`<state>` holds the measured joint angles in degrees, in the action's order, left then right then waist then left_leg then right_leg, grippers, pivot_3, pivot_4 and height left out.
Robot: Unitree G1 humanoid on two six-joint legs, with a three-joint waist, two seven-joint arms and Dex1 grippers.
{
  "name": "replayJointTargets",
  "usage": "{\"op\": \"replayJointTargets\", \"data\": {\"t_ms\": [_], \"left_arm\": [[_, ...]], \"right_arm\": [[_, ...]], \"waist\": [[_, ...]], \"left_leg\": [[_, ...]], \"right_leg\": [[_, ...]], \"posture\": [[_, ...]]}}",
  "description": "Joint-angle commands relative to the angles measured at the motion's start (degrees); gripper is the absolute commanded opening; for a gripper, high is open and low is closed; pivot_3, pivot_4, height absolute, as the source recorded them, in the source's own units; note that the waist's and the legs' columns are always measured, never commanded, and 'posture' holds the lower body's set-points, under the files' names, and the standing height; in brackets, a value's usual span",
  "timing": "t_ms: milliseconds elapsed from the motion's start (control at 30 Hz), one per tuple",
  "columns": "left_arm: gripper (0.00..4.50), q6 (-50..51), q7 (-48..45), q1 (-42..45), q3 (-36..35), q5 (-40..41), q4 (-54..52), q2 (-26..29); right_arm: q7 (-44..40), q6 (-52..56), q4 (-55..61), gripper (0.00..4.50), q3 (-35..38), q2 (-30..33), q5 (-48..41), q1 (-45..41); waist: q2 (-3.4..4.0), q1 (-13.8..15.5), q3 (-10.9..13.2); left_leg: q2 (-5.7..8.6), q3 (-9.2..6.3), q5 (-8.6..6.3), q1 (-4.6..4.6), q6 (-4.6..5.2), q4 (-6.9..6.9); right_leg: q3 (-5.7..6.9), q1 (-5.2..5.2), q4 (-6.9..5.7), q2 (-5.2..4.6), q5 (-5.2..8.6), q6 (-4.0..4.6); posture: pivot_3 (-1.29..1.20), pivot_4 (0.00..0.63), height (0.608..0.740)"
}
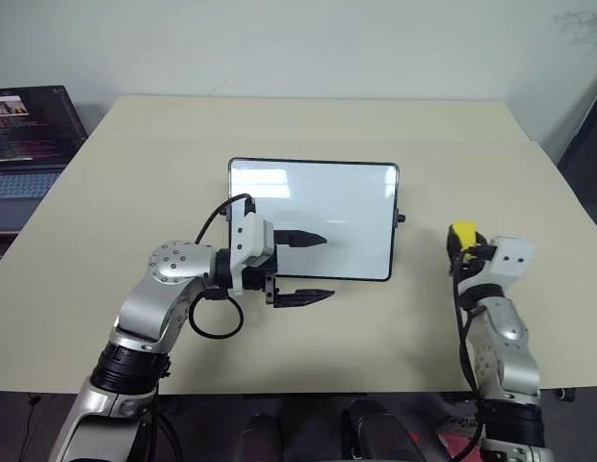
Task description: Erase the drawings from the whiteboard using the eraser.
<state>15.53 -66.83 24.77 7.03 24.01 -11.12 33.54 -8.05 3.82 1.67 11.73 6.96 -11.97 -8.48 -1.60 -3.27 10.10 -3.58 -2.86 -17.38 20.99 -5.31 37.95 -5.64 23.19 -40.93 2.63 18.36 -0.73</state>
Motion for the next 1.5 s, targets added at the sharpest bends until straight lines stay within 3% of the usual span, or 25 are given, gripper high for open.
{"op": "replayJointTargets", "data": {"t_ms": [33,100,133,400,567,967,1167,1500], "left_arm": [[4.50,-0.8,0.4,0.7,0.0,0.0,-1.0,-0.2],[4.50,-0.7,0.4,0.7,-0.2,0.0,-1.1,-0.1],[4.50,-0.6,0.4,0.6,-0.2,0.0,-1.2,-0.1],[4.50,-0.3,0.9,0.1,-0.9,0.1,-1.5,0.3],[4.50,1.7,3.4,-2.2,-4.5,1.7,-1.9,1.6],[4.50,8.3,20.3,-17.0,-19.0,6.5,-9.3,-1.1],[4.50,6.0,28.0,-24.4,-23.2,5.3,-12.3,-4.3],[4.50,0.6,37.7,-35.1,-25.4,0.6,-16.3,-10.6]], "right_arm": [[-0.7,-4.5,-1.8,3.72,-0.9,-0.1,1.2,-0.5],[-0.4,-5.4,-2.7,4.43,-1.3,-0.2,1.6,-0.9],[-0.1,-5.7,-2.8,4.48,-1.5,-0.2,1.9,-1.0],[2.2,-6.0,0.2,4.48,-1.6,0.3,3.7,-0.6],[2.6,-1.2,11.5,4.48,-3.0,0.8,4.3,2.5],[-1.7,3.6,30.1,4.48,-7.4,2.6,3.9,20.9],[-6.8,2.1,29.2,4.48,-6.7,4.5,0.8,27.6],[-6.7,1.8,23.3,4.48,-1.7,5.8,-0.5,23.0]], "waist": [[0.00,0.0,0.0],[0.01,0.0,0.0],[0.01,0.0,0.0],[0.02,0.1,0.0],[0.07,0.0,0.0],[0.08,0.2,0.0],[0.05,0.3,0.0],[0.03,0.1,0.0]], "left_leg": [[0.00,0.00,0.00,0.00,0.00,0.00],[0.00,-0.01,0.00,0.00,0.00,0.00],[0.00,-0.01,0.00,0.00,0.00,0.00],[0.00,-0.01,0.00,0.00,0.00,0.00],[-0.03,-0.03,0.00,0.01,0.00,0.00],[-0.05,-0.07,0.00,0.02,-0.01,-0.01],[-0.03,-0.05,0.00,-0.03,-0.01,0.02],[-0.03,0.01,0.00,-0.11,-0.01,-0.02]], "right_leg": [[0.00,0.00,0.00,0.00,0.00,0.00],[0.00,0.00,-0.01,0.00,0.00,0.00],[-0.01,0.00,-0.01,0.00,0.00,0.00],[-0.02,0.00,-0.01,0.00,0.00,0.00],[-0.03,0.01,-0.01,0.00,0.00,0.00],[-0.03,0.00,0.01,-0.03,0.02,0.00],[-0.05,-0.04,0.00,-0.05,0.02,0.00],[-0.14,-0.07,0.00,-0.03,0.02,0.00]], "posture": [[0.00,0.150,0.740],[0.00,0.150,0.740],[0.00,0.150,0.740],[0.00,0.150,0.740],[0.00,0.150,0.740],[0.00,0.150,0.740],[0.00,0.150,0.740],[0.00,0.150,0.740]]}}
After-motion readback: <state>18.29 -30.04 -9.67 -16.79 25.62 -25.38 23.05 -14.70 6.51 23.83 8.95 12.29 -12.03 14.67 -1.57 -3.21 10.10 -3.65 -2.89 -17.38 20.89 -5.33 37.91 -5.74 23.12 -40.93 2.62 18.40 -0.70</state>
